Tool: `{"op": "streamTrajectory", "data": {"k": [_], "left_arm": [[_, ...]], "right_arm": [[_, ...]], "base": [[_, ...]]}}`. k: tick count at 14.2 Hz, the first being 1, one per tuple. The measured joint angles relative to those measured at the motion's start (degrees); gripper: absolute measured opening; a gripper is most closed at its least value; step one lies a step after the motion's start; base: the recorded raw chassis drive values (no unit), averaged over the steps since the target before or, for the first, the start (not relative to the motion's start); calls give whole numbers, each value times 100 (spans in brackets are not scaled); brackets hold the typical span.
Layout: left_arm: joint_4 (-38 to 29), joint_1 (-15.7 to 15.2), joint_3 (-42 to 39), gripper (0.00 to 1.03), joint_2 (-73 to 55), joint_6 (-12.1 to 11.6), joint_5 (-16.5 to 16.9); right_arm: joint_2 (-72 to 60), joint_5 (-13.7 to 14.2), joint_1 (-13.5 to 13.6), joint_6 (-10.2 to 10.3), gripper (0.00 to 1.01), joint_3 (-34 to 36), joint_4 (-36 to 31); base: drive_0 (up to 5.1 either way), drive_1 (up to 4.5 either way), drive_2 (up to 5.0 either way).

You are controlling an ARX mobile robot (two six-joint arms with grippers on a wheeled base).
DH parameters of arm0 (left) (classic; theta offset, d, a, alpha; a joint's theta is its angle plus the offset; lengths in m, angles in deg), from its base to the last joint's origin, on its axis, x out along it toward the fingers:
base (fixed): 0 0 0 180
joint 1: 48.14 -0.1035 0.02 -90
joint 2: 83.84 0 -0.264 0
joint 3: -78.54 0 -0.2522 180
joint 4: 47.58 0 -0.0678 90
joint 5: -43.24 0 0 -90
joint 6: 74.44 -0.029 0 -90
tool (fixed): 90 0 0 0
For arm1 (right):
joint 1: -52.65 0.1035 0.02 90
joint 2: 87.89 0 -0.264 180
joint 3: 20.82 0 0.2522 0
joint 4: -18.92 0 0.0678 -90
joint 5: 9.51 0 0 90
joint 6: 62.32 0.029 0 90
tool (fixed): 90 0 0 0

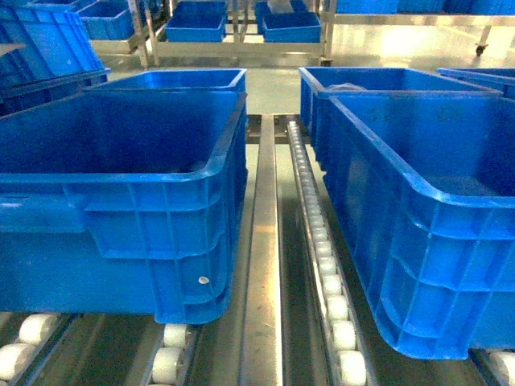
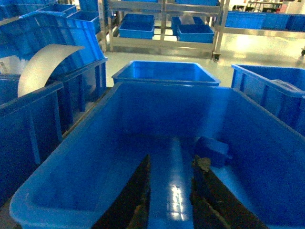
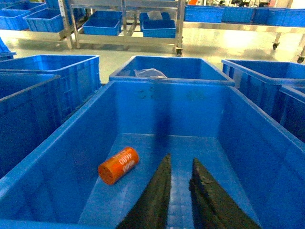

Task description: Sort blue parts and orange caps into right shelf containers

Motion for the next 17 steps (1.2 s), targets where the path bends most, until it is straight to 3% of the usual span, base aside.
{"op": "streamTrajectory", "data": {"k": [4, 6, 9, 10, 14, 17], "left_arm": [[74, 2, -214, 8, 275, -2, 15], [144, 17, -391, 2, 531, -11, 22], [474, 20, -866, 2, 1338, -11, 20], [76, 20, -1067, 2, 1325, -11, 22], [975, 20, -1370, 2, 2382, -13, 22], [1958, 20, -1528, 2, 3469, -17, 22]], "right_arm": [[275, 2, 0, 0, 2, 184, 68], [544, 4, -2, 13, 1, 356, 170], [1346, 2, 0, 17, 1, 761, 586], [1432, 2, 0, 17, 1, 911, 358], [2321, 2, 0, 20, 1, 1263, 1038], [3383, 2, 0, 20, 1, 1300, 2004]], "base": [[0, 0, 0], [0, 0, 0], [0, 0, 0], [0, 0, 0], [0, 0, 0], [0, 0, 0]]}}
